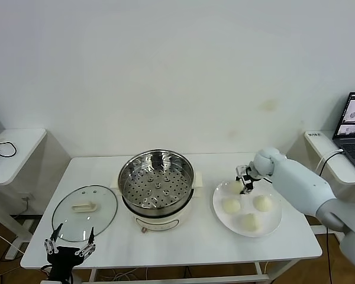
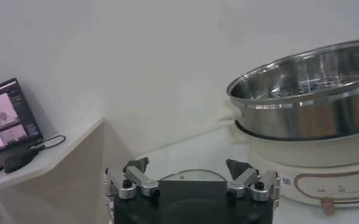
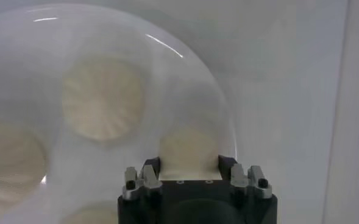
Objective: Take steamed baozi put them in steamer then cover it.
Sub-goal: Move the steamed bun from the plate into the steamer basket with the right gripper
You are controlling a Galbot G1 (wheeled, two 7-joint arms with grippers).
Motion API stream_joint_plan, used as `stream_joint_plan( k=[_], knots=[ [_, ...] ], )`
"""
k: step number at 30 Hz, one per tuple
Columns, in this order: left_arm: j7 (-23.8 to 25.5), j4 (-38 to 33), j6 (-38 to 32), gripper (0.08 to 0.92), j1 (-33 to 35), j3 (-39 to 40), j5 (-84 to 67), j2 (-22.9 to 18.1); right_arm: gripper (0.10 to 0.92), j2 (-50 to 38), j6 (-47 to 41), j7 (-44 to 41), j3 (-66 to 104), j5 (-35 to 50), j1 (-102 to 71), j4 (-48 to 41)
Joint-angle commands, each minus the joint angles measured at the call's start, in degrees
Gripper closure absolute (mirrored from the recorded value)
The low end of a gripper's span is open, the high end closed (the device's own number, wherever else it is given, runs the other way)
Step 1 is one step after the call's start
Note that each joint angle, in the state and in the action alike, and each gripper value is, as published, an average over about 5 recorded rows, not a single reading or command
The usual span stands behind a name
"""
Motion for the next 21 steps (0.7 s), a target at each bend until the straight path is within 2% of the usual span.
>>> stream_joint_plan(
  k=[1, 10, 21],
  knots=[
    [0.0, 0.0, 0.0, 0.177, 0.0, 0.0, 0.0, 0.0, 0.429, -7.2, -1.5, -0.6, -4.0, 7.5, 6.3, 11.9],
    [0.1, 0.1, 0.1, 0.177, -0.8, 0.5, -0.2, 0.6, 0.423, -8.2, -2.3, -0.1, -11.3, 16.3, 20.5, 16.4],
    [0.3, 0.4, 0.3, 0.177, -1.7, 0.2, -1.3, 1.6, 0.423, 4.7, -1.5, 2.3, -20.3, 25.1, 34.1, 14.0]
  ],
)
